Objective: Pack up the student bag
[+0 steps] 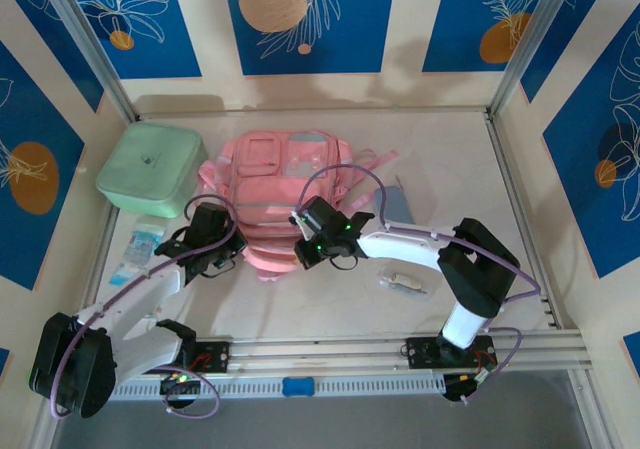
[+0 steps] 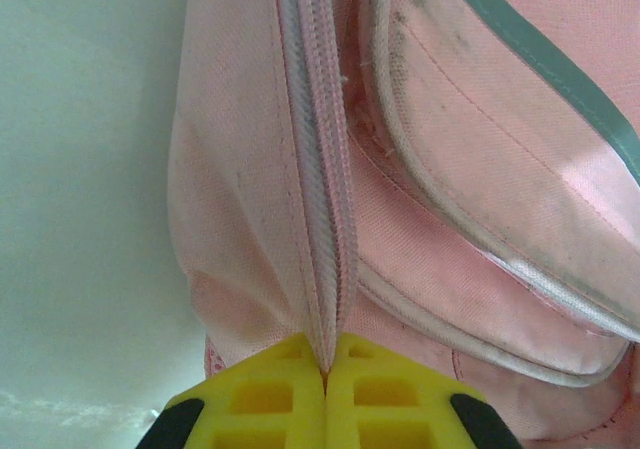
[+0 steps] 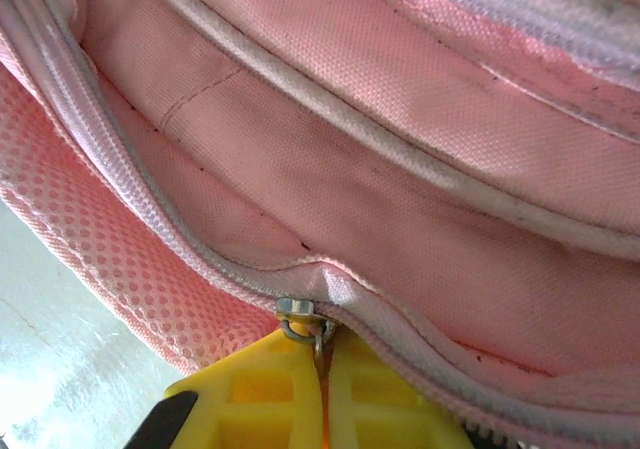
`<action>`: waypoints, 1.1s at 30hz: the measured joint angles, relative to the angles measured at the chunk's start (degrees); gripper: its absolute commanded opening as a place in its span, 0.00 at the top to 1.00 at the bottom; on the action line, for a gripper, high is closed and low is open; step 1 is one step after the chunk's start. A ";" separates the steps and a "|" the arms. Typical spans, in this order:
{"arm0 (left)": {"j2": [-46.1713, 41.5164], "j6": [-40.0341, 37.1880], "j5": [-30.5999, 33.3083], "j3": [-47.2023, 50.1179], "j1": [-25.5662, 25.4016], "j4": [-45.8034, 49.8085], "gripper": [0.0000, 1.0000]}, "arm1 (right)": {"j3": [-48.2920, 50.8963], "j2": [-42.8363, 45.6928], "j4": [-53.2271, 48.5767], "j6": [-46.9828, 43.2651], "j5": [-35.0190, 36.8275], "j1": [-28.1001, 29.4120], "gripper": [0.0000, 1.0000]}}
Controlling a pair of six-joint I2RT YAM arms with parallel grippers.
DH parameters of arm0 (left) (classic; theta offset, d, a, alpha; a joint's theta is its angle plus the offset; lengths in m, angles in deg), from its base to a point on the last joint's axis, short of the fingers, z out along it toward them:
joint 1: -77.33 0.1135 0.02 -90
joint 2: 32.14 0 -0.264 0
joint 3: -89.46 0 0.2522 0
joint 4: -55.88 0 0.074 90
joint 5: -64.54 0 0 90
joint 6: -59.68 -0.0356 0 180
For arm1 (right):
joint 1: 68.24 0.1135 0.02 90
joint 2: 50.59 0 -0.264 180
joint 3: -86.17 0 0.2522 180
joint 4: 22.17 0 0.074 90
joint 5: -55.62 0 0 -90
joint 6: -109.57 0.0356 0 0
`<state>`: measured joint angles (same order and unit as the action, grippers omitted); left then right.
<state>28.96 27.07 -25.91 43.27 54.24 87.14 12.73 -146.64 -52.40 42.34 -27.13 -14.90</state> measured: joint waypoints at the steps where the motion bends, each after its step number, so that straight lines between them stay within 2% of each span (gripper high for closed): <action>1: 0.00 -0.42 0.00 -0.20 0.02 0.20 1.00 | 0.02 0.50 -0.37 0.15 0.85 0.31 1.00; 7: 0.00 -2.29 -2.03 -0.83 1.77 0.96 1.00 | 2.67 5.53 -2.38 1.31 2.32 0.02 1.00; 13: 1.84 -5.57 -4.48 -3.69 5.55 2.86 1.00 | 4.35 8.66 -5.66 1.88 4.09 -3.23 1.00; 20: 5.49 -10.51 -5.05 -9.18 9.88 5.75 1.00 | 1.64 8.04 -6.23 3.15 3.21 0.31 1.00; 21: 5.97 -11.23 -5.01 -9.88 10.54 6.16 0.97 | 1.18 7.63 -5.81 3.80 2.40 0.74 1.00; 22: 6.16 -11.93 -4.81 -10.40 11.02 6.43 0.86 | 0.81 7.15 -5.44 4.42 1.57 1.07 1.00; 25: 4.90 -13.70 -3.50 -10.58 11.54 7.19 0.71 | -0.02 5.49 -5.42 5.84 0.87 1.75 1.00; 30: -2.56 -13.81 -4.55 -10.56 11.23 7.48 0.61 | -0.33 3.23 -5.60 7.30 0.61 1.92 1.00; 33: -5.73 -11.32 -5.40 -10.43 7.87 8.22 0.53 | -0.33 3.19 -5.42 7.80 0.68 2.19 1.00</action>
<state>23.23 15.75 -31.31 32.85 62.11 95.36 12.40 -143.45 -57.82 50.14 -26.45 -12.71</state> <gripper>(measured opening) 0.420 0.052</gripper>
